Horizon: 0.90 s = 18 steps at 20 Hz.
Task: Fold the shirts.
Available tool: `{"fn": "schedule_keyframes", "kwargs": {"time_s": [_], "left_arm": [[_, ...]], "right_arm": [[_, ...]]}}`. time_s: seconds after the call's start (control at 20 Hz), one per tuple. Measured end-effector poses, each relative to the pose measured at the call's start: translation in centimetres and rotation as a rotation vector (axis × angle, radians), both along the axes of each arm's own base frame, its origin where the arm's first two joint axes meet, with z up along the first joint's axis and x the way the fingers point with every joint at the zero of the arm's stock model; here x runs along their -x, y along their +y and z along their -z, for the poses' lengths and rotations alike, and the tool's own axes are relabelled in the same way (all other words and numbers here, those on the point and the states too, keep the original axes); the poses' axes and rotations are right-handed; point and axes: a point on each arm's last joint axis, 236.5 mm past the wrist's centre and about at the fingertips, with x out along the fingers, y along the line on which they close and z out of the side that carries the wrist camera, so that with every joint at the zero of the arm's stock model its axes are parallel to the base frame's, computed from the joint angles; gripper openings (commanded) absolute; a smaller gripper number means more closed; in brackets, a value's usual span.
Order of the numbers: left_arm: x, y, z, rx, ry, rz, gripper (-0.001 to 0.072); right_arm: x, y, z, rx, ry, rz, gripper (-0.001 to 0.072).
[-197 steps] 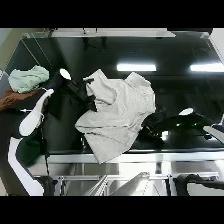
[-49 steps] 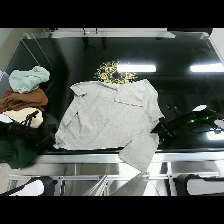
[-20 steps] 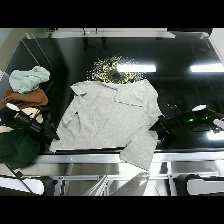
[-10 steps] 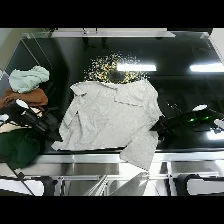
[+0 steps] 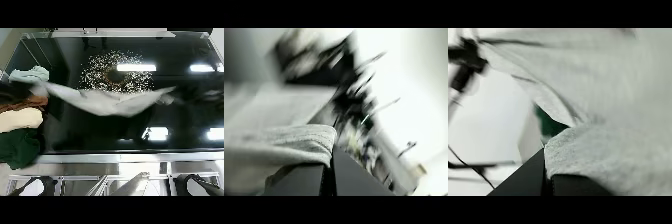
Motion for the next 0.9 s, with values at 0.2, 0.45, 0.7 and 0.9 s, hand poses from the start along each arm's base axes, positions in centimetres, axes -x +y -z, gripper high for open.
{"fn": "schedule_keyframes", "kwargs": {"time_s": [0.2,0.45,0.7,0.9], "left_arm": [[11.3,0.5,-16.7,0.215,-0.566,-0.051,0.0023],[17.9,-1.2,-22.7,0.196,-0.762,-0.121,0.0022],[6.9,-1.2,-15.7,-0.15,-0.392,-0.338,0.0026],[-3.4,-0.9,-3.8,-0.433,-0.037,-0.364,0.0027]], "right_arm": [[6.7,1.5,-17.8,-0.01,-0.579,0.172,0.0017],[12.4,0.4,-27.3,0.161,-0.963,0.579,0.0017],[2.8,-3.9,-21.0,0.306,-0.684,0.642,0.0017],[-6.7,-4.0,-8.9,0.309,-0.348,0.439,0.0017]]}}
